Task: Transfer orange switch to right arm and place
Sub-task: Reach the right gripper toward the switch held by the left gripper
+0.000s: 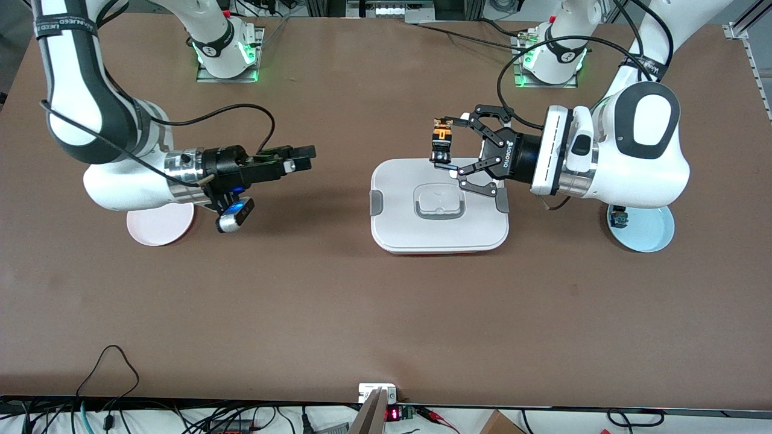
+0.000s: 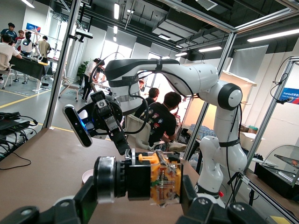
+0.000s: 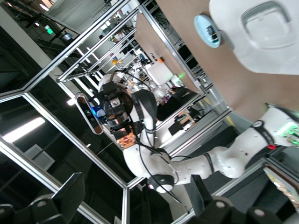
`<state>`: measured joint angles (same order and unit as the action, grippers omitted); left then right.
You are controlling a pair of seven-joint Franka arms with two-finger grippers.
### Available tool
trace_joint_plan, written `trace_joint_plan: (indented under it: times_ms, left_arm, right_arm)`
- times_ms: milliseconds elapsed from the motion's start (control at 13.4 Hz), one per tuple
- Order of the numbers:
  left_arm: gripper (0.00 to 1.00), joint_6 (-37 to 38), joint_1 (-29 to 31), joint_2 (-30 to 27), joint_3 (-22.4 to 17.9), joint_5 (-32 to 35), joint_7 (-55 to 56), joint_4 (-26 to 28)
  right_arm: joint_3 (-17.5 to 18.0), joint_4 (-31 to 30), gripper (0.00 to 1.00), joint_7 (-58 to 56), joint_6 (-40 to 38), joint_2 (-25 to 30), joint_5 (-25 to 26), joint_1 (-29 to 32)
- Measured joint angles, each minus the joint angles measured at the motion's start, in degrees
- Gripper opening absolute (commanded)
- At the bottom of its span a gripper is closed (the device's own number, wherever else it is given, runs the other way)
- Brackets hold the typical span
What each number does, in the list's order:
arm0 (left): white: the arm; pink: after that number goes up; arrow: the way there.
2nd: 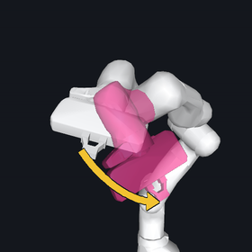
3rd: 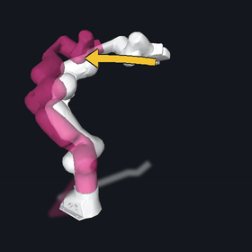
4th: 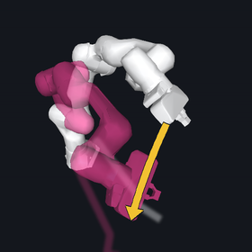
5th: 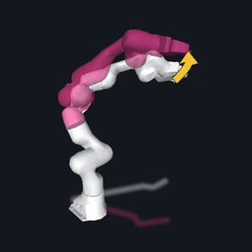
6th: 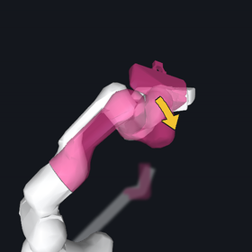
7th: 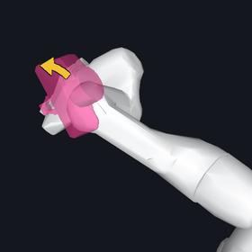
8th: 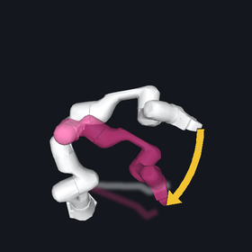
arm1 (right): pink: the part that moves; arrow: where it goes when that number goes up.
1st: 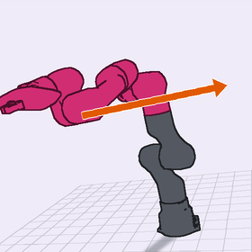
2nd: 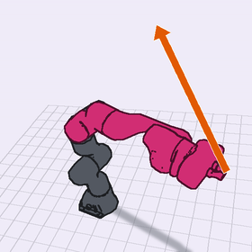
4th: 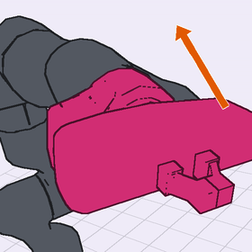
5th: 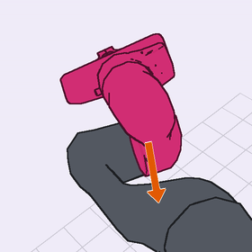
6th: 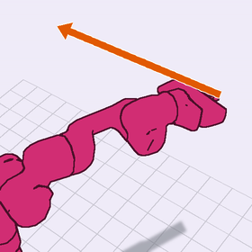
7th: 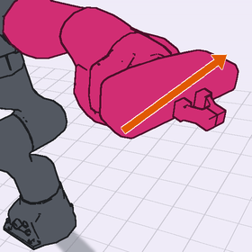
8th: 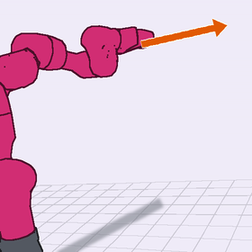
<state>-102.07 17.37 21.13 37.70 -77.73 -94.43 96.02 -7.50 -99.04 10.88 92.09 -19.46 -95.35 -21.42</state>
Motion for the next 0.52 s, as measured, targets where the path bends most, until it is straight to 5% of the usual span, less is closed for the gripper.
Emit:
trace_joint_plan:
  times_ms: [224, 523]
  left_arm:
    - [0.00, 0.00, 0.04, 0.00, 0.01, 0.00, -0.02, 0.00]
    - [0.00, 0.00, 0.07, -0.10, 0.04, -0.17, -0.02, 0.00]
  right_arm:
    - [0.65, 0.00, 1.00, 0.08, 4.86, 0.07, -3.35, -3.51]
    - [7.56, 0.04, 1.00, 0.06, 18.77, 0.73, -7.97, -5.47]
